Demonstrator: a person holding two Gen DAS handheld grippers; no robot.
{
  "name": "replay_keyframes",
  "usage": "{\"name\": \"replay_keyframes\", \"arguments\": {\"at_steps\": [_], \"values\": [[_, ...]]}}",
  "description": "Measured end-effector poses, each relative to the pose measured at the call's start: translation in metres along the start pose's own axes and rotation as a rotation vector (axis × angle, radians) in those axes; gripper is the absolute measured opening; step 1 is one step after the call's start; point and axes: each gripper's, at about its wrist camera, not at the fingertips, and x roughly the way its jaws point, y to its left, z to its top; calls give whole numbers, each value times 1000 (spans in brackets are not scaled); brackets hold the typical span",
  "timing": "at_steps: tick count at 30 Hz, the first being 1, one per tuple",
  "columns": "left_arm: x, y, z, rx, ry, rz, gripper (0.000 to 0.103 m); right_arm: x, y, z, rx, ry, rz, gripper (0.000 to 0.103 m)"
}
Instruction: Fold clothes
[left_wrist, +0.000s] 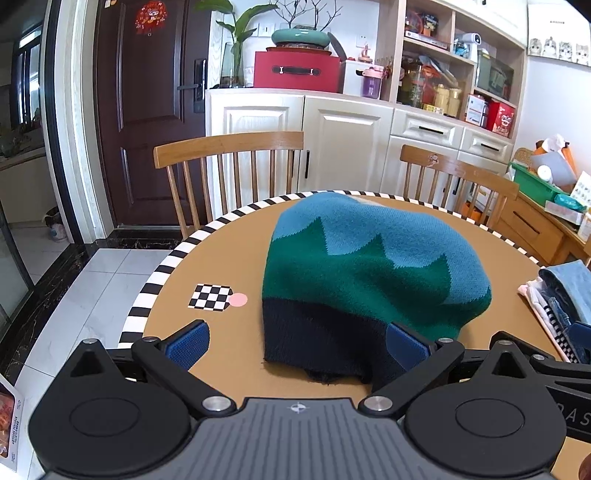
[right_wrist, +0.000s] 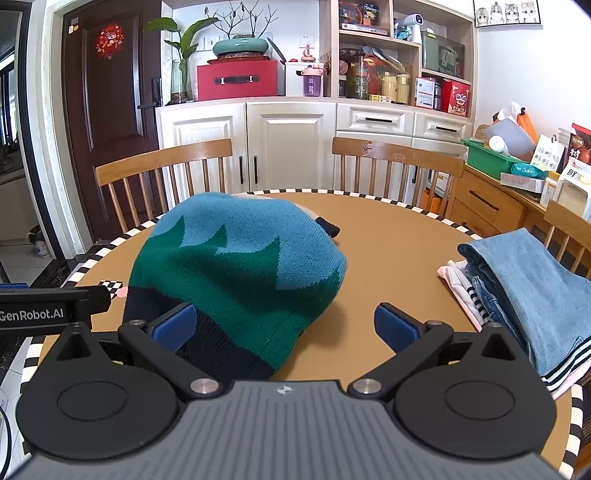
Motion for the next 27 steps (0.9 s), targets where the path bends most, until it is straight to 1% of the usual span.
{"name": "replay_keyframes", "arguments": {"at_steps": [27], "values": [[2, -3, -3, 7, 37, 4, 103, 5, -2, -1, 12, 26, 17, 103]]}}
